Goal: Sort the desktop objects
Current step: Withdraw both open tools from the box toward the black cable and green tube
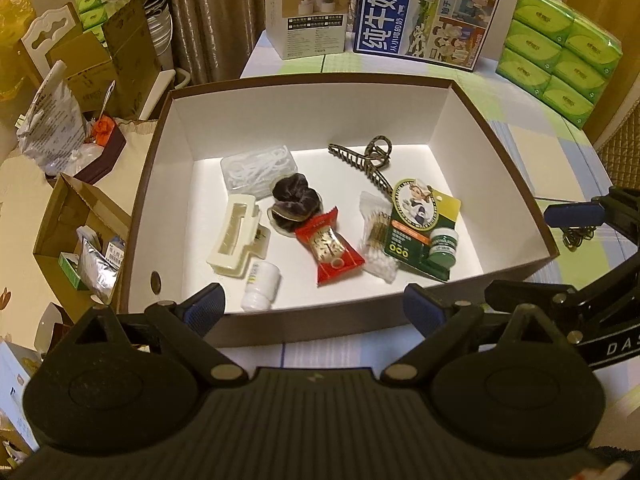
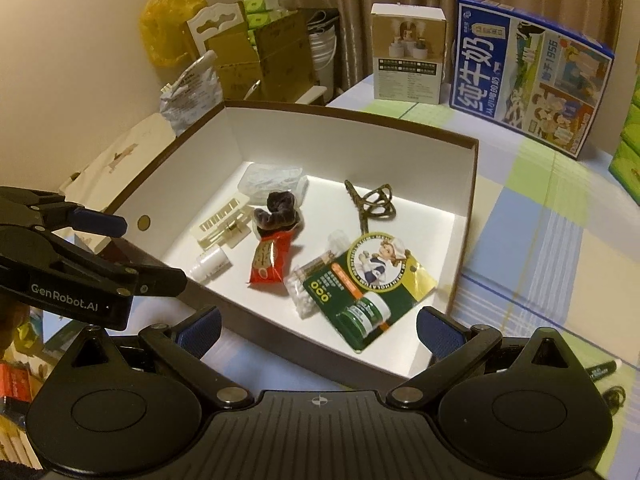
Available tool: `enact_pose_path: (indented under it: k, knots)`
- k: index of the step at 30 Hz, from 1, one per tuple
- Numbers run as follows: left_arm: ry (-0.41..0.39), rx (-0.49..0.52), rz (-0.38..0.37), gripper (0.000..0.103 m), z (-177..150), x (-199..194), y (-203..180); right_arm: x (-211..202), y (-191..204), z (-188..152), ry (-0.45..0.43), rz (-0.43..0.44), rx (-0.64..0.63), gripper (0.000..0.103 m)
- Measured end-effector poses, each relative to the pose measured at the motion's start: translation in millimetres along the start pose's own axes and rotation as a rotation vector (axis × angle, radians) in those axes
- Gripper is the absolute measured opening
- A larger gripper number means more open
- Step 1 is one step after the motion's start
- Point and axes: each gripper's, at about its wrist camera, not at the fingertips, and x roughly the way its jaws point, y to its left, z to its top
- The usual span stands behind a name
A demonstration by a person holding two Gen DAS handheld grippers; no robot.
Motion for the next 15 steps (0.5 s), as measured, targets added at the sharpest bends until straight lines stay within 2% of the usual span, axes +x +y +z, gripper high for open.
enact_pose_path:
  k: [15]
  knots:
    - [-0.003,-0.009,0.034,0.094,-18.6,-17.9,-39.9,-27.5,-18.7,-28.8,0.005,0.017,-0.012,0.101]
